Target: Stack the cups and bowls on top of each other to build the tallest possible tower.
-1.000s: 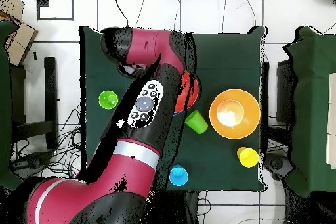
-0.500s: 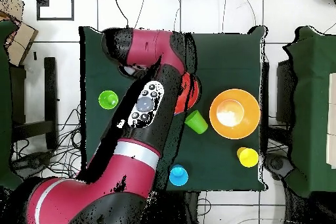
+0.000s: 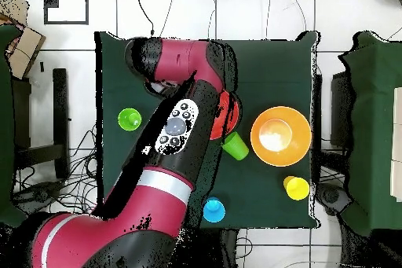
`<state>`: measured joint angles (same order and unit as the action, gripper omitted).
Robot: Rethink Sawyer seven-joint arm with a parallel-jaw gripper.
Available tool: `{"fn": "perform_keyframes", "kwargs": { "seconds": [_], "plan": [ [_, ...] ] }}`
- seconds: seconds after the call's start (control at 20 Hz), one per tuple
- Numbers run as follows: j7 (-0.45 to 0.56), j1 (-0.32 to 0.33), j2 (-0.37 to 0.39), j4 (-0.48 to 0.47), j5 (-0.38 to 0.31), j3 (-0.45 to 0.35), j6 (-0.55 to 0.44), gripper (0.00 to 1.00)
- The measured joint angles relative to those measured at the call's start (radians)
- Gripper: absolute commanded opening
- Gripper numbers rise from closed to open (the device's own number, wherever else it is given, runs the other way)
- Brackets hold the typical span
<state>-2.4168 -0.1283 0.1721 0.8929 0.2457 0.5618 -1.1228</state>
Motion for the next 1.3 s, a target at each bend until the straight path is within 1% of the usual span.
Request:
{"fn": "perform_keyframes", "kwargs": {
  "seconds": [0.65, 1.3],
  "plan": [
    [0.000, 0.000, 0.023, 0.039, 0.000, 0.000, 0.077, 0.00],
    [0.000, 0.000, 0.023, 0.048, 0.000, 0.000, 0.078, 0.00]
  ]
}}
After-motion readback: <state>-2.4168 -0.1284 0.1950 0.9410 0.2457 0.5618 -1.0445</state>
